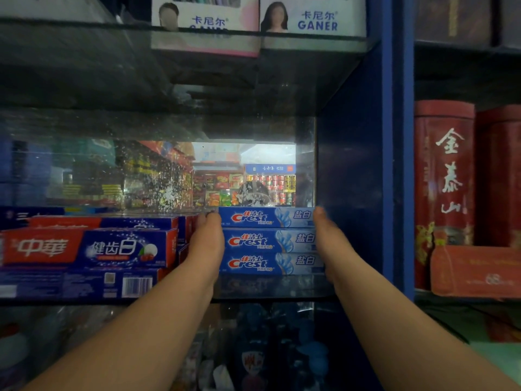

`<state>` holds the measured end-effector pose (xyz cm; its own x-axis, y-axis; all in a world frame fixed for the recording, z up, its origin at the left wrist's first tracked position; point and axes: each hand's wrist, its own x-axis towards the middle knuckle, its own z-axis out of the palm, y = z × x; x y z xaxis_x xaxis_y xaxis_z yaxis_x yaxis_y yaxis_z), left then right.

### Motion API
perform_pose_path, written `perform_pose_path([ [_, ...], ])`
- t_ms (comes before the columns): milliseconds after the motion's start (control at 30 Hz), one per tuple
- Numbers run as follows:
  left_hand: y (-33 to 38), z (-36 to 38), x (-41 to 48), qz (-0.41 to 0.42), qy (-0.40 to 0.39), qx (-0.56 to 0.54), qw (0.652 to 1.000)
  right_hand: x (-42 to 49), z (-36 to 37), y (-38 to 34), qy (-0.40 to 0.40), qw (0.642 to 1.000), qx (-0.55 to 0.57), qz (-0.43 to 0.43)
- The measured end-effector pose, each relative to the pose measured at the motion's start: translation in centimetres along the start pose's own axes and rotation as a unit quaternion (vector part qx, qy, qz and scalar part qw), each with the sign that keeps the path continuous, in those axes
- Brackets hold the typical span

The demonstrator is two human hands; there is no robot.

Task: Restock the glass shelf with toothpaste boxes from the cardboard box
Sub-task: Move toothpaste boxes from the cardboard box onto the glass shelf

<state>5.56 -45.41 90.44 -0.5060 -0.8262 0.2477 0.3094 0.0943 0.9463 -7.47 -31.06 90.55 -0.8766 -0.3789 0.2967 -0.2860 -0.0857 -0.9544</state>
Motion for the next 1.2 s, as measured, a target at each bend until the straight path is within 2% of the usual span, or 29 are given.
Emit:
perform_pose_path([
  [100, 0.0, 0.2, -0.9, 0.189, 0.013, 0.157, 0.969, -1.0, 0.3, -0.3, 0.022, 0.988, -0.104, -0.111],
  [167, 0.1, 0.7, -1.9, 0.242, -0.017, 0.222, 0.944, -1.9, 0.5, -0.6, 0.03, 0.964, -0.166, -0.204],
  [233, 0.0, 1.0, -3.1, 0.278, -0.04, 0.258, 0.924, -2.3, 0.7, -0.6, 0.055, 0.928, -0.246, -0.274],
  [300, 0.0, 1.1, -4.1, 0.29, -0.054, 0.273, 0.916, -2.5, 0.8, -0.8, 0.068, 0.902, -0.3, -0.302],
  [467, -0.2, 0.0, -6.6, 0.269, -0.07, 0.29, 0.916, -4.5, 1.5, -1.1, 0.014, 0.88, -0.272, -0.388],
  [700, -1.5, -6.7, -9.9, 0.301, -0.006, 0.309, 0.902, -9.6, 5.4, -1.8, -0.122, 0.88, -0.217, -0.404],
  [867, -1.5, -13.9, -10.8, 0.319, 0.058, 0.333, 0.885, -12.7, 9.9, -1.7, -0.204, 0.903, -0.193, -0.326],
  [1067, -0.8, -22.3, -8.6, 0.328, 0.124, 0.298, 0.888, -13.8, 14.0, -1.9, -0.202, 0.938, -0.133, -0.248],
  [1200, 0.0, -27.8, -5.3, 0.289, 0.186, 0.354, 0.87, -13.9, 16.1, -1.9, -0.151, 0.953, -0.116, -0.235],
])
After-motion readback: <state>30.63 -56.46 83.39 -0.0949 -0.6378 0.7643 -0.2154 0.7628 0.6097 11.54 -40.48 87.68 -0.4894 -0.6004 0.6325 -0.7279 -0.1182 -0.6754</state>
